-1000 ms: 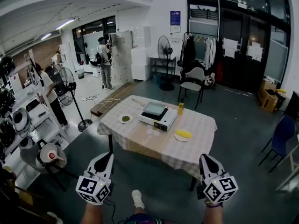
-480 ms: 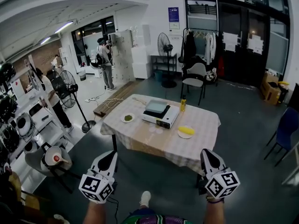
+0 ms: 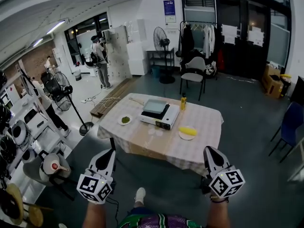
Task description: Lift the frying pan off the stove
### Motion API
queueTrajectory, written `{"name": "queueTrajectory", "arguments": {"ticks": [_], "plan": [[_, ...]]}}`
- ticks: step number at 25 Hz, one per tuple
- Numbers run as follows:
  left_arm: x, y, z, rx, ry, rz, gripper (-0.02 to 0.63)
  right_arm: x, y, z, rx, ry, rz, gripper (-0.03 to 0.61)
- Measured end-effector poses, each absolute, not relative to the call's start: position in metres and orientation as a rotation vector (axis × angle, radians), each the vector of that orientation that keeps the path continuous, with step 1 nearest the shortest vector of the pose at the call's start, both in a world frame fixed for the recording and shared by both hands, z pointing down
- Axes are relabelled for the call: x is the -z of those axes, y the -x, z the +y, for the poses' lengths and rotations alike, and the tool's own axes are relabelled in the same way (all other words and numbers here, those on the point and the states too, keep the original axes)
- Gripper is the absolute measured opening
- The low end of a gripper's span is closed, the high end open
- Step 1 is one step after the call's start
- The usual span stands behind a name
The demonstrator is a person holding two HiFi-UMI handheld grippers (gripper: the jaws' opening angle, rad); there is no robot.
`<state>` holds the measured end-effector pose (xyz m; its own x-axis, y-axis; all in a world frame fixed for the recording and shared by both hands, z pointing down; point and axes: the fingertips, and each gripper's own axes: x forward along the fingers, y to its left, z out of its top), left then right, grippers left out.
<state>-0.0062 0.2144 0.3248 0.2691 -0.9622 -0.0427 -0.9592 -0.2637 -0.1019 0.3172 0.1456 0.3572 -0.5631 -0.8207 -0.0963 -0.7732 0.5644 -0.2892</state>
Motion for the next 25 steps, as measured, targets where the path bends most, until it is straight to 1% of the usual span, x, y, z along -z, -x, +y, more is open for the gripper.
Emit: {"name": "queueTrajectory", "arguments": {"ticks": [5,9,12,20,22,25], "plan": [[-0.329,0.026,0.142,0.051,2.464,1.771,0.023,-0.367,-0.296,0.094,0.314,1.396,2.557,0.008],[-0.333,0.064,0.061,0.084,2.498,1.682,0.023,-0.377,-0.255,0.031,0.327,1.482,2.52,0.008],[-0.339,0.115,0.006,0.12,2.509,1.637,0.023,-0.373,-0.196,-0.014,0.301,1.498,2.527,0.008],[-0.36,0.284,-0.099,0.219,2.561,1.641,0.023,-0.343,-0.021,-0.117,0.216,1.523,2.52,0.008],[-0.363,0.314,-0.116,0.206,2.619,1.632,0.023,-0.331,0.021,-0.137,0.185,1.502,2.535,0.008],[-0.363,0.338,-0.139,0.173,2.67,1.577,0.023,-0.327,0.069,-0.157,0.192,1.43,2.577,0.008]]}}
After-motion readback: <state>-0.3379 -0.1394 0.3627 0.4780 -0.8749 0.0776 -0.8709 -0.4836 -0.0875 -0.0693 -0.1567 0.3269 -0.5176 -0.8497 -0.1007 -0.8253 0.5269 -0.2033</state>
